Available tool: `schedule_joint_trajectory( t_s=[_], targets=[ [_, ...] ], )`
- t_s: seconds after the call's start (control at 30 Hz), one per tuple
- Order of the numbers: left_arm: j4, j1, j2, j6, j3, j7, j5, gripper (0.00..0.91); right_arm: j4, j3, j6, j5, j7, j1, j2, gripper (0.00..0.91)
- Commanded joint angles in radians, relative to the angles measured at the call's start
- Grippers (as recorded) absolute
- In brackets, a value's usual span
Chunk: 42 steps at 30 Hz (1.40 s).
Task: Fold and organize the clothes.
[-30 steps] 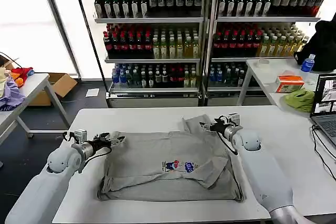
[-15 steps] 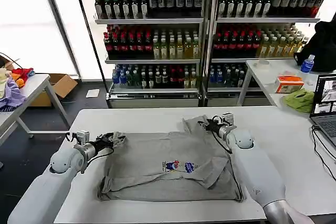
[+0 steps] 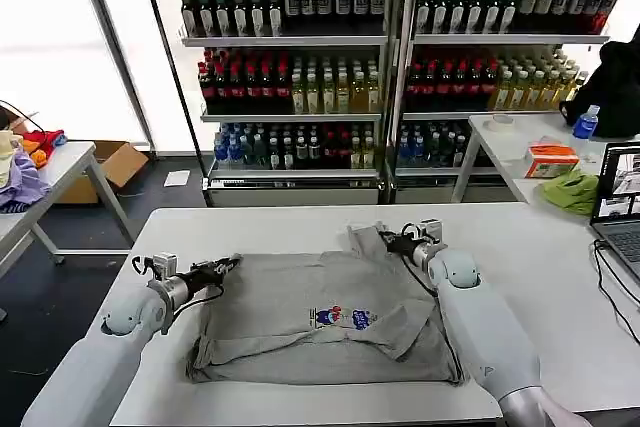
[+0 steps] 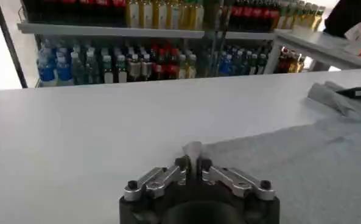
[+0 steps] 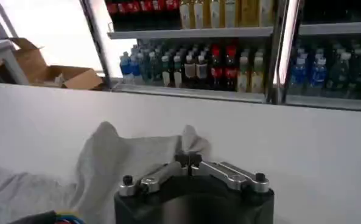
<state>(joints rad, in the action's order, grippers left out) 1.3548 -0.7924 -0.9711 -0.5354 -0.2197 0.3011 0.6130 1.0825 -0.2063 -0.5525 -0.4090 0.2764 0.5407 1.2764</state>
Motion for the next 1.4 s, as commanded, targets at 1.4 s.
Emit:
schedule_joint_trajectory(
  t_s=[1.4],
  targets=[
    [0.543,-0.440,0.109,0.092,-0.300,-0.142,0.113,0.010,0.868,-0.353,-0.025,-0.427,-0.200,0.672,-0.232,0.000]
  ],
)
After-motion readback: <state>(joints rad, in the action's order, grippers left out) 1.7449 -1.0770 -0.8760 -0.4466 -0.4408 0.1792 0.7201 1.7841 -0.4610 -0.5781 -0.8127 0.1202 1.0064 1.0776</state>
